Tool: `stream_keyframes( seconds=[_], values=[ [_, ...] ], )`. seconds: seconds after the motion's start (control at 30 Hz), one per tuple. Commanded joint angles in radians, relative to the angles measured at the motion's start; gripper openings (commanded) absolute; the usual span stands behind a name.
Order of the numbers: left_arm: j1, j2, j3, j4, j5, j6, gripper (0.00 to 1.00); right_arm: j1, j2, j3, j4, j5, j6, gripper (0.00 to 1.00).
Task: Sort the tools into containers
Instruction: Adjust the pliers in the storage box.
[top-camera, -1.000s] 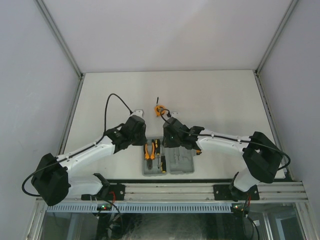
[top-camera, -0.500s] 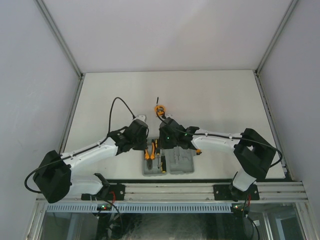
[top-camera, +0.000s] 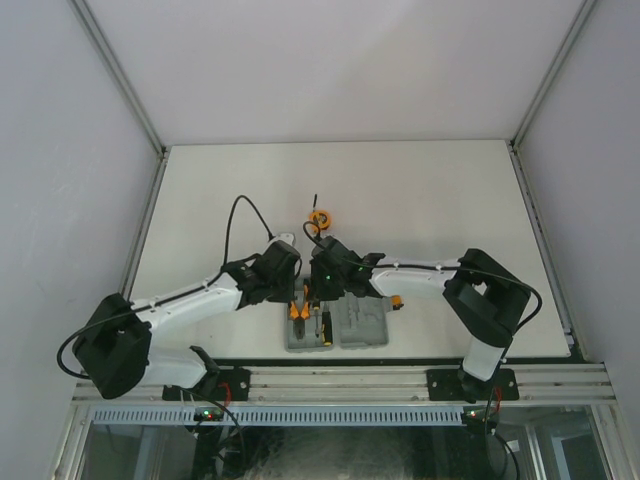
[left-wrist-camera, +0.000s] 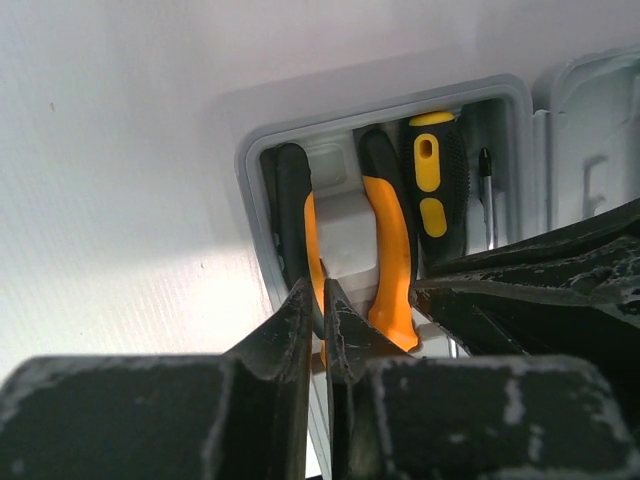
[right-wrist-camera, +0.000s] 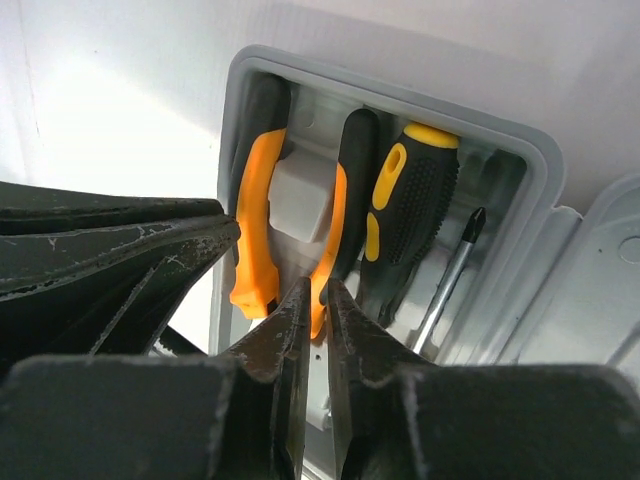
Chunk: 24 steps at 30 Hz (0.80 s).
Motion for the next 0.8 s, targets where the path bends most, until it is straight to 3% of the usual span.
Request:
stream_keyframes(
  seconds=[0.0, 0.77],
  values=[
    [-0.008, 0.017, 0.008, 0.015, -0.023, -0.018, 0.11, 0.003, 0.023, 0.051, 0.046, -0.014, 0.013, 0.09],
    [-0.020, 0.159, 0.045, -0.075, -0.061, -0.076, 0.06, 0.001, 0.075, 0.065, -0.030, 0.059, 0.012, 0.08]
  ],
)
